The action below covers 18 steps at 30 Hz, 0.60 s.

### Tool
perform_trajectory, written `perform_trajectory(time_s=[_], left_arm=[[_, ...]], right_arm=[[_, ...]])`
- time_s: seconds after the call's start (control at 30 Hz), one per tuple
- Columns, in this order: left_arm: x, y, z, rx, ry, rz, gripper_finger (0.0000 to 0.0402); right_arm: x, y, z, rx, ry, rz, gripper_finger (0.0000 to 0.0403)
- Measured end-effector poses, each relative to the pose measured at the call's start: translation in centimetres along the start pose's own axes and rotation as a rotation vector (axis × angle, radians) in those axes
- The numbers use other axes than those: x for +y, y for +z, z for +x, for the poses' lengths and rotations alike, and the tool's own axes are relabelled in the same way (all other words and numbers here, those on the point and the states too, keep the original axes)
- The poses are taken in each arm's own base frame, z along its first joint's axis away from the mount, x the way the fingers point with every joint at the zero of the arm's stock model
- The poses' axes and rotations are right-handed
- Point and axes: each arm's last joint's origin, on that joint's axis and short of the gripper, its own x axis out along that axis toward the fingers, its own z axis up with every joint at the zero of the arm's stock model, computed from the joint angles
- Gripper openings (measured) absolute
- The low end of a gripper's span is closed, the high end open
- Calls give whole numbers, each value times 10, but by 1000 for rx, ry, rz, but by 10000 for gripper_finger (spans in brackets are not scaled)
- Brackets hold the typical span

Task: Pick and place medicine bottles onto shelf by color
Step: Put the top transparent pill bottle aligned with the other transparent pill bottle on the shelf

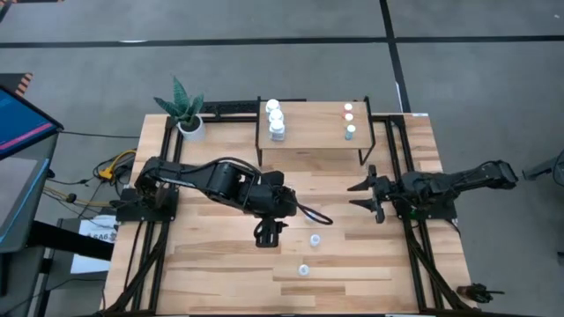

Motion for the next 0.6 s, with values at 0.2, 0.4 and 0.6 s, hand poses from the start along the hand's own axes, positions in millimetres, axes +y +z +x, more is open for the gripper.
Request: perform_trajectory(time_s=[0.2,0.4,0.6], left_arm=[[-2,5,0,-49,-12,-51,206],[-23,-4,11,-7,-34,-105,206],[-50,-21,46,23,-30,-194,206]], right_arm=[[2,0,-6,-96,42,-36,209],[2,0,-8,-114,56,-41,209],[4,-2,-7,-90,74,-45,209]])
